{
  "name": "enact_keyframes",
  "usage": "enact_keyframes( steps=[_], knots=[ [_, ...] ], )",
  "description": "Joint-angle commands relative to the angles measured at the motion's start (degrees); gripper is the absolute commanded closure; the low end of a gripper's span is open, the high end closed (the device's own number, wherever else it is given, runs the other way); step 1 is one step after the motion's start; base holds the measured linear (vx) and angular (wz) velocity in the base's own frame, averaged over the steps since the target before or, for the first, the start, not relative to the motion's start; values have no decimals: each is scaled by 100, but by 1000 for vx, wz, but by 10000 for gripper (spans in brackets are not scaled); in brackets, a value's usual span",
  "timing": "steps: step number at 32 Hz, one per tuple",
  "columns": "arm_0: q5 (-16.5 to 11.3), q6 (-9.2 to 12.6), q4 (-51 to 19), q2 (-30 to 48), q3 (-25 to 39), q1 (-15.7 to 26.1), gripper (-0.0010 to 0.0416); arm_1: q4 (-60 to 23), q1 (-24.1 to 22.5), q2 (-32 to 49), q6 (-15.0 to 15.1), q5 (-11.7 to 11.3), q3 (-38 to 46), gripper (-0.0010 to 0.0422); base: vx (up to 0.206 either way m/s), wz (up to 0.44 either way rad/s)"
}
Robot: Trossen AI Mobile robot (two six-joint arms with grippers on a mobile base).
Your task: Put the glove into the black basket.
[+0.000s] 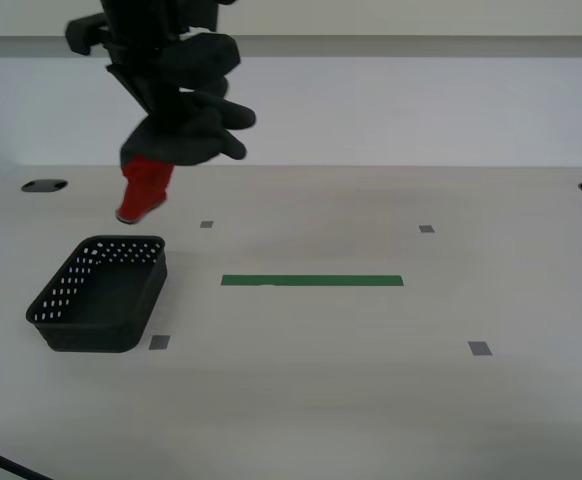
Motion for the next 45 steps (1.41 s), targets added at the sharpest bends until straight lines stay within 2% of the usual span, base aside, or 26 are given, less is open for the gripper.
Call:
enact_keyframes(
  steps=[1,7,12,17,20,21,22,23,24,25,29,32,35,36,40,43,44,45],
  knots=[
    [2,0,26,-2,4,7,405,-153,422,-267,39,-44,-131,413,0,0],
    [0,2,31,-2,4,4,405,-131,1268,-461,179,-44,-420,413,0,0],
    [0,0,33,-2,4,4,405,280,1598,-448,216,-44,-1029,413,0,0],
    [0,0,31,-2,4,7,405,1038,1786,-356,212,-2,-1849,413,0,0],
    [2,0,33,-2,4,7,405,1327,1808,85,212,-2,-2039,413,0,0],
    [0,0,33,-2,4,7,405,1792,1812,455,203,-2,-2085,413,0,0],
    [2,0,28,-2,4,4,405,1897,1812,546,192,-2,-2085,413,0,0],
    [2,0,22,-2,4,4,405,2221,1827,992,188,20,-1998,413,0,0],
    [0,0,24,-2,4,7,405,2234,1829,1095,186,33,-1971,413,0,0],
    [2,0,28,-2,4,7,405,2273,1864,1473,188,168,-1853,413,0,0],
    [2,0,-9,-2,4,7,405,2503,1882,1919,186,188,-1775,412,0,0],
    [4,0,-17,-2,4,7,405,2577,1919,1757,195,24,-1740,412,0,0],
    [2,0,-17,-2,4,7,405,2535,1923,1694,223,-411,-1652,412,0,0],
    [2,0,-17,-2,4,7,405,2428,1928,1668,304,-629,-1552,412,0,0],
    [2,0,-20,-2,4,7,405,2347,1943,1598,299,-654,-1447,412,0,0],
    [2,0,-17,-2,4,7,405,2304,1945,1497,409,-1172,-1381,412,0,0],
    [2,0,-17,-2,4,7,405,2212,1947,1386,476,-1491,-1370,412,0,0],
    [2,0,-17,-2,4,7,405,2177,1950,1333,520,-1598,-1366,412,0,0]
  ],
)
